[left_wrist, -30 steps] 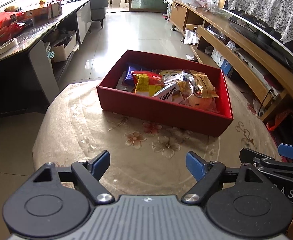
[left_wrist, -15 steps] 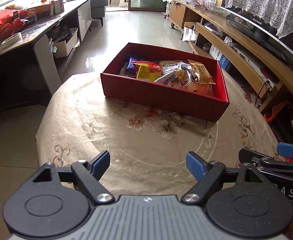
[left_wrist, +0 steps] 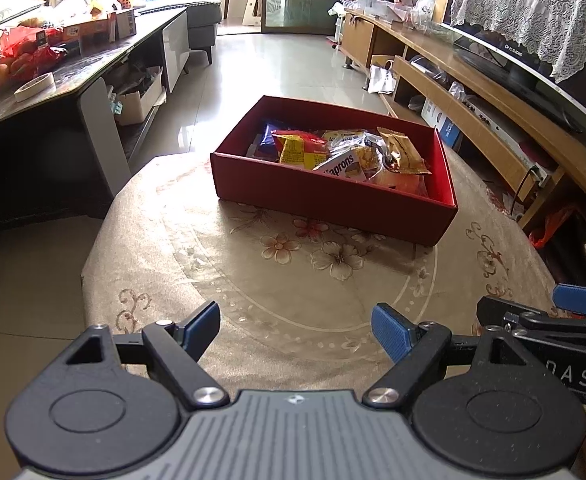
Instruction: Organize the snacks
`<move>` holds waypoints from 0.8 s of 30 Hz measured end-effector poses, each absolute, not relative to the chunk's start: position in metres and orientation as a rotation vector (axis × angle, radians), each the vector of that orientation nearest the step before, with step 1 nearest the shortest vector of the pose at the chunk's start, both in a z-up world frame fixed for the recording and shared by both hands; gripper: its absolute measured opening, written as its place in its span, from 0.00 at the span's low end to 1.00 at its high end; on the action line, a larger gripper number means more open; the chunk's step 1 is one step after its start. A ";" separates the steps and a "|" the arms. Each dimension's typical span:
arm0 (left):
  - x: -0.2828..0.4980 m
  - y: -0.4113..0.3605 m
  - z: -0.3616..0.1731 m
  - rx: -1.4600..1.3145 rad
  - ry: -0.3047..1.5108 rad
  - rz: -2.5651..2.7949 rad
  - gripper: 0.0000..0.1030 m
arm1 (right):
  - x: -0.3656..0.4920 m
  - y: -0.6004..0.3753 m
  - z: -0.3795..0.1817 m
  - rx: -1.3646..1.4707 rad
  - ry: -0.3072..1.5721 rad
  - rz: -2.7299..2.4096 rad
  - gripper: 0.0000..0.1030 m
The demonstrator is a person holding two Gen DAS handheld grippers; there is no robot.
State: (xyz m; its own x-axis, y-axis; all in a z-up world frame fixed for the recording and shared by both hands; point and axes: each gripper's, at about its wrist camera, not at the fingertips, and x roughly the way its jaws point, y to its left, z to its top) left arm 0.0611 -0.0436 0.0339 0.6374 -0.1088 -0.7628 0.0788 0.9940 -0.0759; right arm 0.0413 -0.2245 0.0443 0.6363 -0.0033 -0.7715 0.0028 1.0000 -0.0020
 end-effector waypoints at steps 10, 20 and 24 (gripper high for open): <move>0.061 -0.042 0.032 -0.047 0.884 -0.110 0.78 | 0.042 -0.223 0.046 -0.005 0.876 0.006 0.81; 0.061 -0.040 0.031 -0.067 0.857 -0.104 0.82 | 0.042 -0.223 0.046 0.000 0.873 0.008 0.81; 0.058 -0.042 0.032 -0.048 0.829 -0.098 0.82 | 0.043 -0.223 0.047 0.001 0.871 0.010 0.81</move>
